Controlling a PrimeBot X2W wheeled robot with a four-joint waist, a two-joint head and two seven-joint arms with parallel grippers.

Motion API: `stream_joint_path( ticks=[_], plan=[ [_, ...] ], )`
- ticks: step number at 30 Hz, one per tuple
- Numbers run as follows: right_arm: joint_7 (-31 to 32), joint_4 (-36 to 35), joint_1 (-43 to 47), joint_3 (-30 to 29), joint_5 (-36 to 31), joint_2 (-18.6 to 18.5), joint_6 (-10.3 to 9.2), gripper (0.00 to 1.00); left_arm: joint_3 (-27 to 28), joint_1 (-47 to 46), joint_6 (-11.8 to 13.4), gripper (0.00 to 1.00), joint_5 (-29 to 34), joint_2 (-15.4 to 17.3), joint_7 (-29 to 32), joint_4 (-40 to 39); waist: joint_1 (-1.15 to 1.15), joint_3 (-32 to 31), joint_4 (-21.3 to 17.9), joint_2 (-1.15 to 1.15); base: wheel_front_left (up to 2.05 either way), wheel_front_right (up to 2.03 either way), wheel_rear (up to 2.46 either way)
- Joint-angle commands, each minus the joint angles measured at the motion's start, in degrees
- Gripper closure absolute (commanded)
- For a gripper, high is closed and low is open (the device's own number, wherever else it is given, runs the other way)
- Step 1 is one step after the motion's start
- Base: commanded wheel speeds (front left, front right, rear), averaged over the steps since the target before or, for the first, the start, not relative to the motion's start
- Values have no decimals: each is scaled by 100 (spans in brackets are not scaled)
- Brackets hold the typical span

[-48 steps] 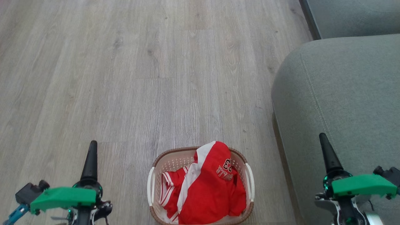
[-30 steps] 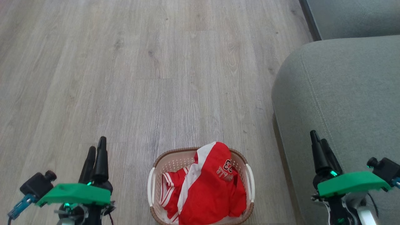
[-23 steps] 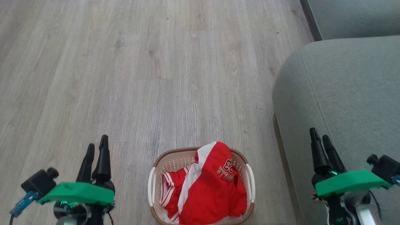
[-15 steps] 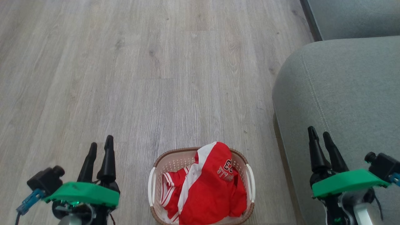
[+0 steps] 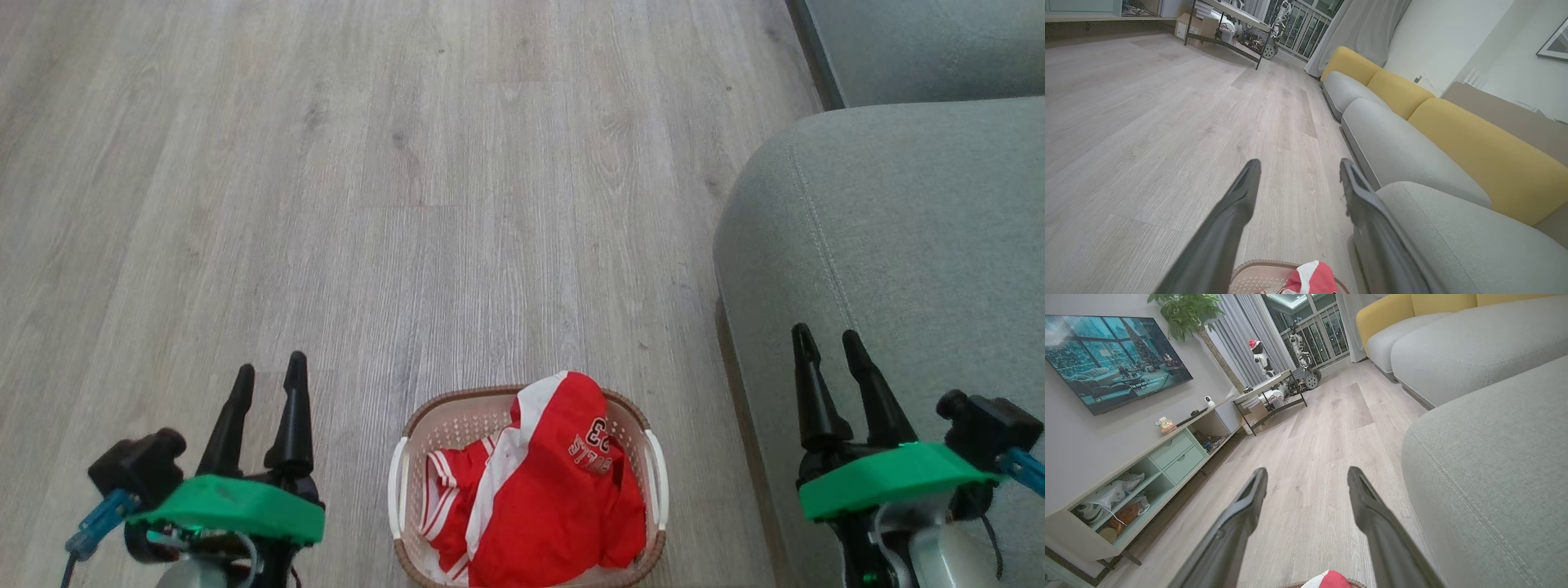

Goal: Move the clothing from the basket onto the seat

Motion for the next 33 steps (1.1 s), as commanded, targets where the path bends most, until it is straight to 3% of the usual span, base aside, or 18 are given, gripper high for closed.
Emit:
stream_joint_path(
  ticks=[1,33],
  plan=[
    [-135,-281,-192,124,-267,-52,-1,0,80,-312,25,0,269,72,-101,-256,0,3,5,0,0,0,0],
    [-658,-595,-150,248,-2382,5,-1,0,-96,-333,34,0,2378,59,-620,-525,0,-28,32,0,0,0,0]
  ],
)
